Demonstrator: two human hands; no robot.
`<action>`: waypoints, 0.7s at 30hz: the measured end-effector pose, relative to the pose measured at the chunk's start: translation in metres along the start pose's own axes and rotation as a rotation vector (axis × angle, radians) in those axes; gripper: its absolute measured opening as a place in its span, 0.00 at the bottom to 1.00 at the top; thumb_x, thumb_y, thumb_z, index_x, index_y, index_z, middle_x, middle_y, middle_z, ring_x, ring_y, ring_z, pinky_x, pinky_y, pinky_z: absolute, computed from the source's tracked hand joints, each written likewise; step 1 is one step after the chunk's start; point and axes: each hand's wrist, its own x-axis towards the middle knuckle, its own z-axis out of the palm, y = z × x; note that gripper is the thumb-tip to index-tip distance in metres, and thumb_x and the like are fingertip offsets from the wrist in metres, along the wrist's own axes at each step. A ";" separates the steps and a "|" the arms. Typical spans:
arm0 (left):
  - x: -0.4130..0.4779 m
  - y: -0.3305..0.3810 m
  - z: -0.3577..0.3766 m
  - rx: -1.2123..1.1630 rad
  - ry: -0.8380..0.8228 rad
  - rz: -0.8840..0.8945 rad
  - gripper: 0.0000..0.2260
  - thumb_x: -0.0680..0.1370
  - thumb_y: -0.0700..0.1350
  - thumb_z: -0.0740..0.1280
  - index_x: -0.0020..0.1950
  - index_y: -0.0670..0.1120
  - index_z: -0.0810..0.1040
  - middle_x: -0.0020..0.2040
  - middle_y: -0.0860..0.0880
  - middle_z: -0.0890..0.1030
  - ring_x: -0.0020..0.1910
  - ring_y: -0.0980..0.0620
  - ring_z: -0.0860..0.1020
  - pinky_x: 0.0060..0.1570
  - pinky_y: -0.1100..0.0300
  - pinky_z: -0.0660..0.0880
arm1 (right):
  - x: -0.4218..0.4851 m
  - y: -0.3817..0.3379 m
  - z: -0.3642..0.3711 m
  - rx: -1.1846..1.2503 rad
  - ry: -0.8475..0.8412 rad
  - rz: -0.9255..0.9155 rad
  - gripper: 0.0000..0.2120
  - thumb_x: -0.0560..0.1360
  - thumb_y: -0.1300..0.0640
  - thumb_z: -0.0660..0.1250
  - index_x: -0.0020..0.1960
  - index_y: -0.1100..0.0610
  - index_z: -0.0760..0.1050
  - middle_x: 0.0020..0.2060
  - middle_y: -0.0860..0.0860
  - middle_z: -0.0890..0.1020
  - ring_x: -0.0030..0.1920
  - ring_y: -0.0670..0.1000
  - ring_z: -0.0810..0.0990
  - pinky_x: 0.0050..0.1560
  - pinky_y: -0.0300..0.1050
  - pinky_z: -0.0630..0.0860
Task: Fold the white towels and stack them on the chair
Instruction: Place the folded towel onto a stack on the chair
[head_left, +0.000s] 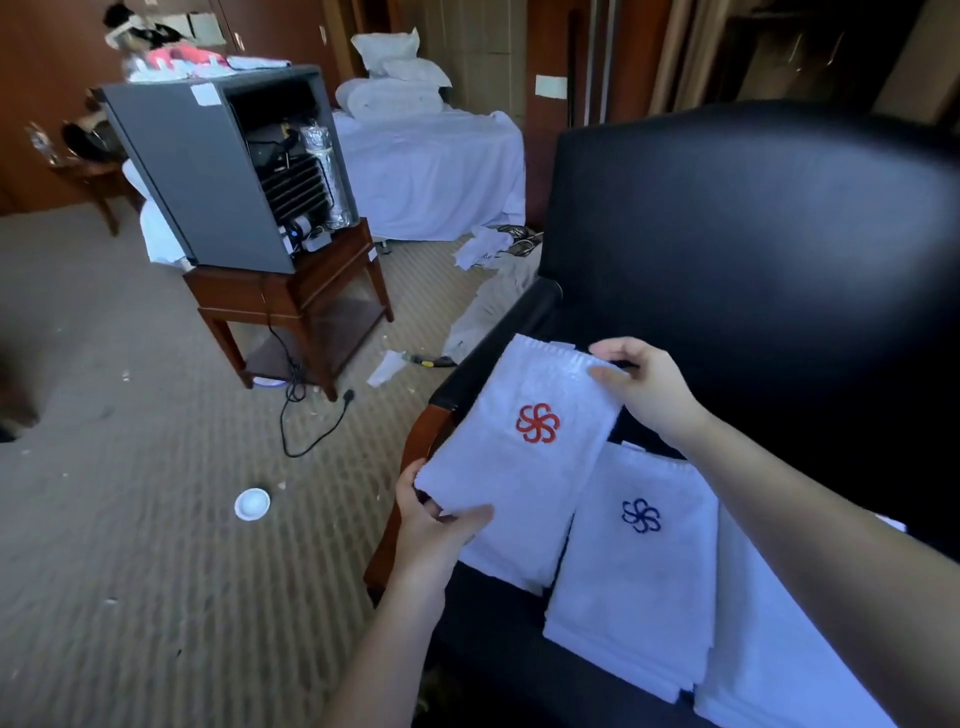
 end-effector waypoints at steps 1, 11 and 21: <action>0.008 -0.002 0.002 0.008 0.002 0.001 0.31 0.71 0.37 0.75 0.65 0.58 0.64 0.53 0.51 0.82 0.51 0.54 0.80 0.47 0.59 0.77 | 0.013 0.006 0.006 -0.027 -0.007 -0.008 0.08 0.75 0.62 0.69 0.54 0.56 0.79 0.49 0.45 0.81 0.48 0.43 0.79 0.47 0.29 0.72; 0.043 -0.042 -0.001 0.255 0.046 0.061 0.06 0.80 0.51 0.65 0.50 0.49 0.76 0.46 0.50 0.82 0.40 0.53 0.83 0.47 0.56 0.78 | 0.046 0.075 0.033 -0.194 -0.044 0.055 0.05 0.77 0.62 0.65 0.49 0.54 0.79 0.44 0.41 0.80 0.44 0.41 0.77 0.40 0.21 0.68; 0.049 -0.038 -0.011 0.689 0.282 0.420 0.22 0.74 0.56 0.70 0.65 0.54 0.71 0.60 0.56 0.75 0.59 0.55 0.74 0.55 0.58 0.72 | 0.042 0.076 0.054 -0.711 0.092 -0.290 0.13 0.77 0.63 0.62 0.59 0.57 0.79 0.60 0.53 0.78 0.59 0.58 0.75 0.57 0.54 0.72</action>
